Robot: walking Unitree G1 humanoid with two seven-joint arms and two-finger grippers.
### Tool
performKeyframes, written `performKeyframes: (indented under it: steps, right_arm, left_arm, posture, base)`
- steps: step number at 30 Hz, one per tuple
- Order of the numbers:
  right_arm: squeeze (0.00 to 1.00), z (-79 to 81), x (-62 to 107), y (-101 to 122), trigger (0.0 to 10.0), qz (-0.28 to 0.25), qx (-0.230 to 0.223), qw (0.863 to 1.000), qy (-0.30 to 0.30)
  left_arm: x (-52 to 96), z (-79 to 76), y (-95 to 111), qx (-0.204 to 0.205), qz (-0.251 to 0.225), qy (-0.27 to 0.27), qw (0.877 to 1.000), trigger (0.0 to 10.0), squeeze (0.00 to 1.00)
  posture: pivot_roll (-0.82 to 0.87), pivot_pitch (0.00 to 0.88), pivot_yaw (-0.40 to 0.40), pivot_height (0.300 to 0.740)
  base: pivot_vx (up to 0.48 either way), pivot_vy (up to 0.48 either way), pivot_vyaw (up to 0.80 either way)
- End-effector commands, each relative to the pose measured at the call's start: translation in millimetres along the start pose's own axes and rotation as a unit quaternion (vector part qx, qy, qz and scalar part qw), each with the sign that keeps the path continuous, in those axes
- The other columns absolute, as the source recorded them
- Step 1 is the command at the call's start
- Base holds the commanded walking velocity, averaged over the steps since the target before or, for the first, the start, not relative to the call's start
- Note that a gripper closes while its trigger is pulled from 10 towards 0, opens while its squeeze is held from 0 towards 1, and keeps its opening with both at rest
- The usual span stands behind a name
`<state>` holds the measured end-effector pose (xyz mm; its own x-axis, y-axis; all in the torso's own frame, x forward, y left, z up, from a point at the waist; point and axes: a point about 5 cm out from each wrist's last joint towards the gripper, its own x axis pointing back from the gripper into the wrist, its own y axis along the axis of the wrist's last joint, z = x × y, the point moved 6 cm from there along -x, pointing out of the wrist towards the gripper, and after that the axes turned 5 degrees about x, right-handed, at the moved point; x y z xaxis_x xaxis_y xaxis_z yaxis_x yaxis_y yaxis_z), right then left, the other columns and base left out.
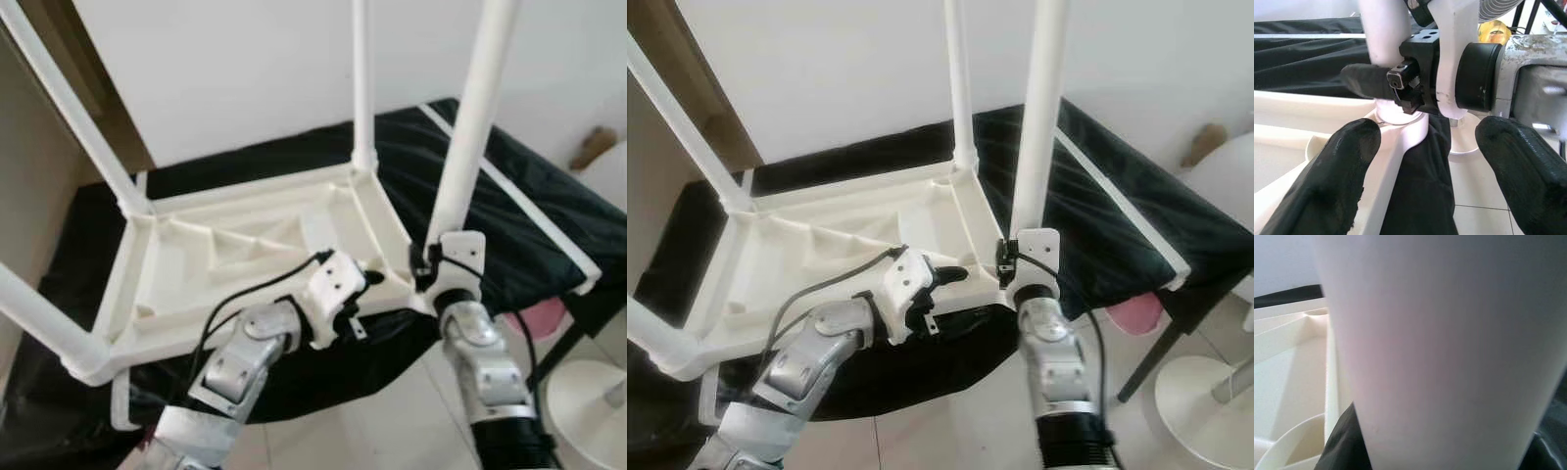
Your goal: Building children table
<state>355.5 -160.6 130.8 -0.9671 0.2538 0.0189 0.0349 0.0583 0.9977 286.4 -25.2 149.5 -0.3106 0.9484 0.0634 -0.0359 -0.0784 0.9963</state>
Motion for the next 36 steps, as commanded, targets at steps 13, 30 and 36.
performKeyframes:
  steps: [13,30,36]
  right_arm:
    - [0.00,7.9,4.6,-16.1,10.0,0.038,-0.037,0.999,0.005]
    - [0.00,5.8,4.0,-11.5,10.0,0.021,-0.012,1.000,-0.004]
    - [0.85,8.4,6.1,-2.9,10.0,-0.002,-0.026,1.000,0.010]
  left_arm:
    - [2.4,-3.5,2.2,-0.006,0.004,-0.028,1.000,10.0,0.00]
    - [2.5,-3.2,2.8,-0.009,0.003,-0.029,1.000,10.0,0.00]
    - [2.5,-2.9,5.0,-0.007,-0.002,-0.027,1.000,10.0,0.00]
  posture:
    - [-0.12,0.000,0.115,0.740]
    - [-0.13,0.000,0.120,0.740]
    - [-0.13,0.000,0.119,0.740]
  base:
    - [0.000,0.000,0.00]
    - [0.000,0.000,0.00]
    - [0.000,0.000,0.00]
